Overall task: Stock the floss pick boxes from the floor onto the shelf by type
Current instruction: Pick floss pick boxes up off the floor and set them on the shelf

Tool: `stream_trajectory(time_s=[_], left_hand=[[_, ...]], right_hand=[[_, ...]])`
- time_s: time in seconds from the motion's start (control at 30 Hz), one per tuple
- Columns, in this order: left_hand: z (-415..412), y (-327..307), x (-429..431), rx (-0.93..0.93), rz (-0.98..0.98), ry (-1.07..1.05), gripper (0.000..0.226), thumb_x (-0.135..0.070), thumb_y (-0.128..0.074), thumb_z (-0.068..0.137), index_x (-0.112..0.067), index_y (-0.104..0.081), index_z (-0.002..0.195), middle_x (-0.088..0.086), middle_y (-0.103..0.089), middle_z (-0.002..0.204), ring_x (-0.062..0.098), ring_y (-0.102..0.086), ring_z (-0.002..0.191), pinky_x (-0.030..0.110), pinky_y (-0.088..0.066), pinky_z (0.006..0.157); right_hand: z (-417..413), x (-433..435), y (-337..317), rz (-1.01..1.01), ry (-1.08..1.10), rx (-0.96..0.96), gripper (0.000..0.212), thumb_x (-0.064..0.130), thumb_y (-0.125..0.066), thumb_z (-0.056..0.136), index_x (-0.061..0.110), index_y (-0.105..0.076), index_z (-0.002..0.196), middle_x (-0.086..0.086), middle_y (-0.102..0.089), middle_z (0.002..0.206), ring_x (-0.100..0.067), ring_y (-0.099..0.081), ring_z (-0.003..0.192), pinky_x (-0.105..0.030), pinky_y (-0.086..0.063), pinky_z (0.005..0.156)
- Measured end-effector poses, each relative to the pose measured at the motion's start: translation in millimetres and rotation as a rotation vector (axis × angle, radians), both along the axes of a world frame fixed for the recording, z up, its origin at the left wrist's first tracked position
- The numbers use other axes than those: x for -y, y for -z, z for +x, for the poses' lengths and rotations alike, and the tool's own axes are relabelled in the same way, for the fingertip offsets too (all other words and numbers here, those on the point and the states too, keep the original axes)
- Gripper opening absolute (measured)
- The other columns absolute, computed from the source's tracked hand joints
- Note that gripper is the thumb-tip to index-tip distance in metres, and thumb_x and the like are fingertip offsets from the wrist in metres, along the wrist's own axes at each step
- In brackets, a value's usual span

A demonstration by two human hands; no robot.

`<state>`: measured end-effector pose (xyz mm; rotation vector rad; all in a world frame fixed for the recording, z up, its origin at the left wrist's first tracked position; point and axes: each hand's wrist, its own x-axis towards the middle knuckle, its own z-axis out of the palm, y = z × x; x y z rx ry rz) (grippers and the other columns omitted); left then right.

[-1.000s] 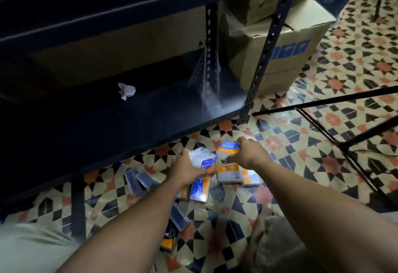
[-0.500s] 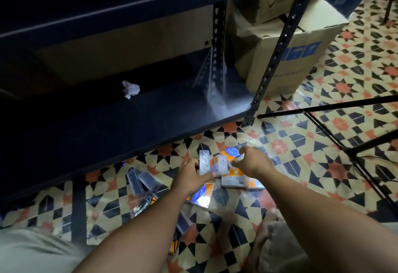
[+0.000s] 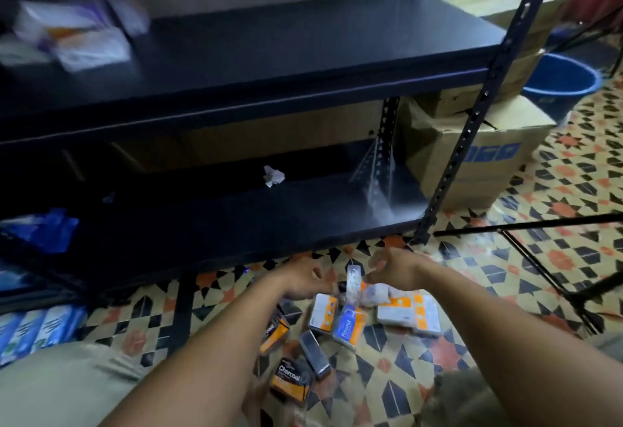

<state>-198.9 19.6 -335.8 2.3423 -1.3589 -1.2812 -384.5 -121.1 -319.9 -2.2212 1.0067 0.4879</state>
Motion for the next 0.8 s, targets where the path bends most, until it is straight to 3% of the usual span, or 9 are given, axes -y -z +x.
stream_trajectory(time_s=[0.07,0.2,0.4,0.5,0.57,0.7,0.8], left_hand=[[12.4,-40.9,-11.0,0.017,-0.001,0.071,0.041,-0.048,-0.069,0.086,-0.011,-0.069,0.102,0.004,-0.073,0.084,0.015,-0.061,0.071,0.028,-0.048,0.065],[43.3,-114.3,-38.6,0.122,-0.051,0.061,0.046,-0.063,-0.067,0.081,-0.028,-0.063,0.110,-0.004,-0.075,0.089,0.012,-0.071,0.081,0.036,-0.057,0.083],[79.8,-221.9,-87.9,0.226,-0.150,-0.016,0.057,-0.066,-0.068,0.079,-0.035,-0.055,0.125,-0.006,-0.074,0.092,0.004,-0.071,0.082,0.035,-0.056,0.088],[99.1,-266.3,-108.3,0.308,-0.243,-0.043,0.056,-0.065,-0.069,0.078,-0.034,-0.057,0.124,-0.007,-0.074,0.089,0.005,-0.069,0.081,0.034,-0.056,0.085],[113.2,-291.8,-119.5,0.375,-0.304,-0.057,0.052,-0.065,-0.068,0.078,-0.035,-0.059,0.120,-0.009,-0.073,0.087,0.004,-0.067,0.079,0.032,-0.055,0.082],[147.3,-326.6,-132.0,0.481,-0.403,-0.131,0.051,-0.067,-0.068,0.078,-0.037,-0.060,0.119,-0.013,-0.067,0.094,0.004,-0.064,0.084,0.030,-0.053,0.084],[180.3,-334.6,-134.3,0.491,-0.476,-0.240,0.055,-0.069,-0.068,0.076,-0.037,-0.061,0.119,-0.011,-0.067,0.097,0.006,-0.065,0.088,0.030,-0.053,0.088]], right_hand=[[19.4,-13.2,-30.6,0.019,-0.106,0.015,0.038,0.051,-0.064,0.088,0.022,-0.070,0.113,0.001,-0.070,0.112,-0.020,-0.063,0.100,-0.032,-0.050,0.084],[61.4,-33.2,-87.6,-0.029,-0.240,0.140,0.033,0.062,-0.065,0.077,0.034,-0.069,0.095,0.010,-0.070,0.094,-0.013,-0.066,0.089,-0.034,-0.054,0.082],[112.4,-64.2,-190.1,-0.055,-0.383,0.312,0.052,0.062,-0.067,0.081,0.036,-0.060,0.125,0.020,-0.055,0.095,-0.002,-0.056,0.088,-0.021,-0.042,0.076],[133.7,-75.9,-235.7,-0.085,-0.448,0.406,0.047,0.061,-0.067,0.083,0.039,-0.059,0.123,0.013,-0.066,0.089,-0.003,-0.061,0.078,-0.020,-0.044,0.070],[150.7,-80.4,-260.2,-0.107,-0.494,0.473,0.043,0.059,-0.068,0.082,0.038,-0.059,0.119,0.010,-0.073,0.085,-0.009,-0.068,0.079,-0.025,-0.050,0.076],[189.5,-80.9,-296.7,-0.180,-0.502,0.606,0.041,0.060,-0.069,0.081,0.041,-0.060,0.117,0.015,-0.070,0.084,0.003,-0.064,0.078,-0.019,-0.046,0.075],[224.7,-71.6,-302.6,-0.159,-0.451,0.701,0.048,0.060,-0.071,0.079,0.042,-0.058,0.122,0.013,-0.068,0.081,0.002,-0.063,0.077,-0.021,-0.046,0.076]])
